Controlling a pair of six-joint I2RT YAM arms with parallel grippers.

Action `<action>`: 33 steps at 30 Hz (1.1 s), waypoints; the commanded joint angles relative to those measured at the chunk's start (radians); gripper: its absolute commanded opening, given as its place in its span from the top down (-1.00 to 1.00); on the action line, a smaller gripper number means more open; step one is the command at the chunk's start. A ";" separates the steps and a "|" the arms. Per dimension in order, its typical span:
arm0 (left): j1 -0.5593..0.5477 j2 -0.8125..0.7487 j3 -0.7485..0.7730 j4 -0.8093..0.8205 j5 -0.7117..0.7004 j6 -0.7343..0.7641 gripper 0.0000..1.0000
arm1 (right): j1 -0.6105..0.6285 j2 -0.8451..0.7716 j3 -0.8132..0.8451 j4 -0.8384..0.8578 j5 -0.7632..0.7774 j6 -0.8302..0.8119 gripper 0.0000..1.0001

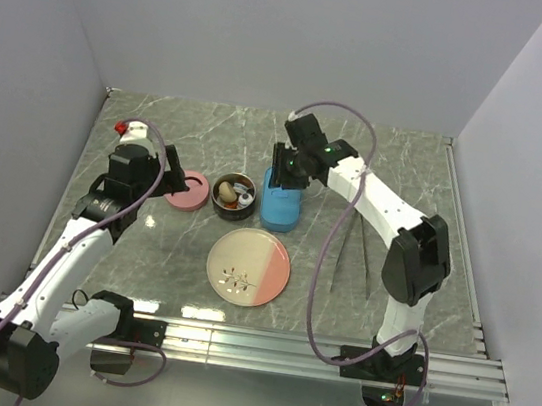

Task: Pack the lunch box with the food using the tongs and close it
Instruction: Pick up the lid of the lunch box with the left arm

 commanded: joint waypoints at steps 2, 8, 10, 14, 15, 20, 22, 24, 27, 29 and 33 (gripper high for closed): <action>0.025 0.041 0.018 0.042 -0.081 0.126 -0.99 | 0.000 -0.093 0.084 0.008 0.014 -0.014 0.07; 0.086 0.139 0.009 0.164 0.087 0.343 -0.98 | -0.001 -0.147 0.068 0.016 0.008 0.000 0.06; 0.108 0.189 0.010 0.193 0.108 0.389 -0.97 | -0.005 -0.165 0.046 0.020 0.007 0.006 0.06; 0.113 0.239 -0.014 0.270 0.215 0.518 -0.92 | -0.011 -0.211 -0.005 0.029 0.007 0.017 0.05; 0.111 0.249 -0.025 0.302 0.230 0.557 -0.91 | -0.014 -0.228 -0.025 0.031 0.007 0.019 0.05; 0.113 0.326 -0.040 0.355 0.325 0.592 -0.89 | -0.027 -0.270 -0.070 0.040 -0.004 0.022 0.04; 0.113 0.386 -0.017 0.375 0.347 0.596 -0.89 | -0.032 -0.274 -0.073 0.032 -0.006 0.017 0.04; 0.116 0.444 0.009 0.370 0.359 0.599 -0.89 | -0.041 -0.282 -0.074 0.028 -0.007 0.014 0.04; 0.126 0.489 0.030 0.391 0.392 0.587 -0.87 | -0.047 -0.300 -0.082 0.028 -0.007 0.014 0.04; 0.131 0.539 0.050 0.393 0.395 0.585 -0.86 | -0.052 -0.316 -0.094 0.023 -0.006 0.012 0.04; 0.136 0.607 0.099 0.394 0.408 0.566 -0.84 | -0.067 -0.346 -0.128 0.026 -0.009 0.006 0.04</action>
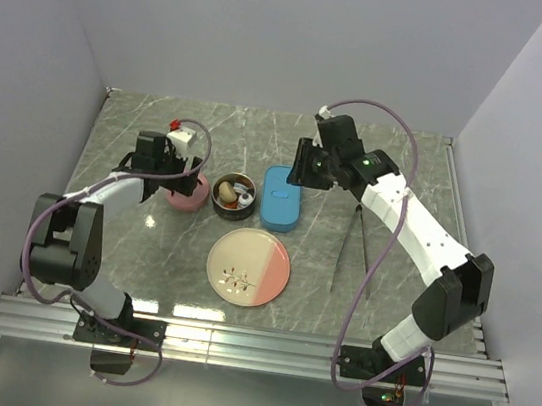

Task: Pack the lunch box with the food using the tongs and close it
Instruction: Pick up the lid of the lunch box with the left arm

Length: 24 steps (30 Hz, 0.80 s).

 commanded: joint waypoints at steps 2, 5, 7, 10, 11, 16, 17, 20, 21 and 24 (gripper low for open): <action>0.007 0.045 0.063 0.073 0.033 -0.010 -0.83 | -0.029 -0.087 -0.029 0.018 -0.008 -0.009 0.04; 0.007 0.074 0.072 0.064 -0.001 -0.017 -0.81 | -0.040 -0.101 -0.051 0.021 -0.009 -0.009 0.04; 0.007 0.086 0.074 0.061 -0.010 -0.027 -0.80 | -0.045 -0.108 -0.060 0.026 -0.013 -0.007 0.04; 0.007 0.083 0.060 0.055 -0.041 -0.037 -0.77 | -0.051 -0.113 -0.069 0.029 -0.011 -0.006 0.04; 0.007 0.080 0.051 0.055 -0.050 -0.042 -0.75 | -0.051 -0.113 -0.072 0.032 -0.012 -0.006 0.04; 0.007 0.066 0.042 0.043 -0.089 -0.056 -0.21 | -0.054 -0.101 -0.080 0.044 -0.031 -0.003 0.04; 0.007 0.069 0.043 0.040 -0.099 -0.056 -0.16 | -0.054 -0.098 -0.078 0.045 -0.037 -0.004 0.04; 0.007 0.078 0.048 0.027 -0.110 -0.060 -0.04 | -0.054 -0.094 -0.078 0.046 -0.040 -0.007 0.04; 0.007 0.082 0.049 0.027 -0.106 -0.063 -0.02 | -0.054 -0.093 -0.078 0.042 -0.037 -0.009 0.04; 0.007 0.097 0.064 -0.002 -0.095 -0.070 0.10 | -0.054 -0.101 -0.089 0.042 -0.032 -0.014 0.04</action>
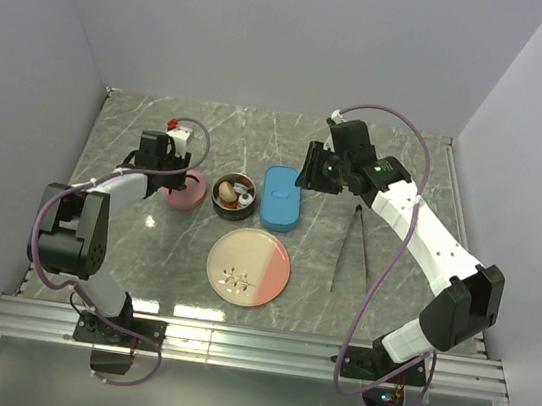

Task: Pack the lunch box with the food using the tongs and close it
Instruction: Pick up the lid of the lunch box with the left arm

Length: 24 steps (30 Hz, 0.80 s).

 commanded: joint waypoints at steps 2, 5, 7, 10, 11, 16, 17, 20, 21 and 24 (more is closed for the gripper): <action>0.003 0.014 0.036 -0.039 0.006 -0.022 0.19 | -0.012 -0.027 -0.018 0.032 -0.003 -0.012 0.04; 0.003 0.025 0.051 -0.071 0.010 -0.037 0.36 | -0.013 -0.032 -0.026 0.040 -0.010 -0.009 0.04; 0.003 0.031 0.057 -0.085 0.009 -0.043 0.55 | -0.013 -0.029 -0.026 0.040 -0.010 -0.009 0.05; 0.003 0.031 0.068 -0.112 -0.005 -0.057 0.88 | -0.013 -0.029 -0.026 0.041 -0.011 -0.009 0.05; 0.003 0.030 0.074 -0.118 -0.007 -0.065 0.92 | -0.013 -0.029 -0.026 0.041 -0.010 -0.010 0.05; 0.003 0.004 0.129 -0.207 -0.057 -0.124 0.99 | -0.015 -0.032 -0.030 0.044 -0.011 -0.010 0.05; 0.003 -0.008 0.164 -0.232 -0.063 -0.135 0.99 | -0.015 -0.034 -0.030 0.046 -0.010 -0.010 0.05; 0.003 -0.033 0.233 -0.324 -0.085 -0.183 0.99 | -0.015 -0.035 -0.030 0.051 -0.007 -0.007 0.05; 0.003 -0.056 0.249 -0.342 -0.083 -0.197 0.99 | -0.015 -0.035 -0.030 0.052 -0.007 -0.009 0.05; 0.002 -0.106 0.295 -0.387 -0.051 -0.264 0.99 | -0.015 -0.035 -0.030 0.058 -0.007 -0.007 0.05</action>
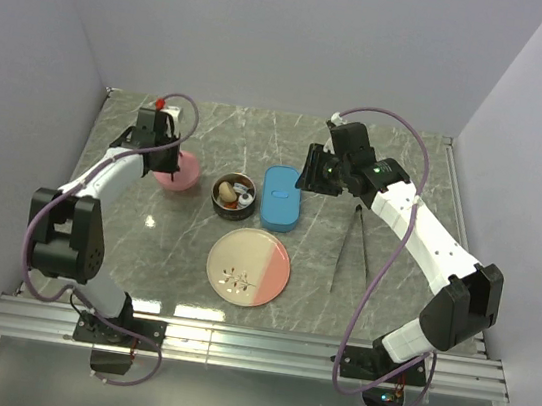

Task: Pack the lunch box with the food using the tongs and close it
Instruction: Pick up the lid of the lunch box with the left arm, then put the lid back on the lunch box

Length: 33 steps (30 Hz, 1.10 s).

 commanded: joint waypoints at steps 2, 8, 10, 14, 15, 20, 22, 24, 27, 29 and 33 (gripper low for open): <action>-0.013 -0.121 0.111 -0.080 0.053 -0.151 0.99 | -0.008 -0.033 0.001 0.044 0.002 -0.007 0.05; -0.135 -0.166 0.163 -0.106 0.075 -0.266 0.99 | -0.010 -0.030 0.015 0.043 0.008 -0.005 0.06; -0.171 -0.179 0.146 -0.091 0.110 -0.307 0.99 | -0.010 -0.041 0.007 0.043 0.016 -0.004 0.06; -0.232 -0.209 0.076 -0.028 0.104 -0.332 0.99 | -0.008 -0.070 -0.025 0.052 0.027 0.001 0.06; -0.241 -0.209 0.062 -0.017 0.097 -0.334 0.99 | -0.008 -0.079 -0.033 0.052 0.028 0.001 0.06; -0.309 -0.203 0.017 0.006 0.061 -0.353 0.99 | -0.008 -0.107 -0.067 0.058 0.033 0.004 0.06; -0.341 -0.200 0.007 0.013 0.028 -0.363 0.99 | -0.008 -0.117 -0.079 0.061 0.030 0.005 0.06; -0.358 -0.193 -0.001 0.013 0.009 -0.373 0.99 | -0.008 -0.122 -0.087 0.061 0.028 0.005 0.06; -0.375 -0.209 -0.050 0.042 -0.021 -0.389 0.99 | -0.010 -0.133 -0.100 0.063 0.028 0.002 0.06; -0.376 -0.219 -0.070 0.067 -0.026 -0.396 0.99 | -0.008 -0.142 -0.111 0.061 0.028 0.002 0.06; -0.390 -0.221 -0.102 0.087 -0.083 -0.401 0.99 | -0.011 -0.153 -0.128 0.060 0.025 -0.001 0.06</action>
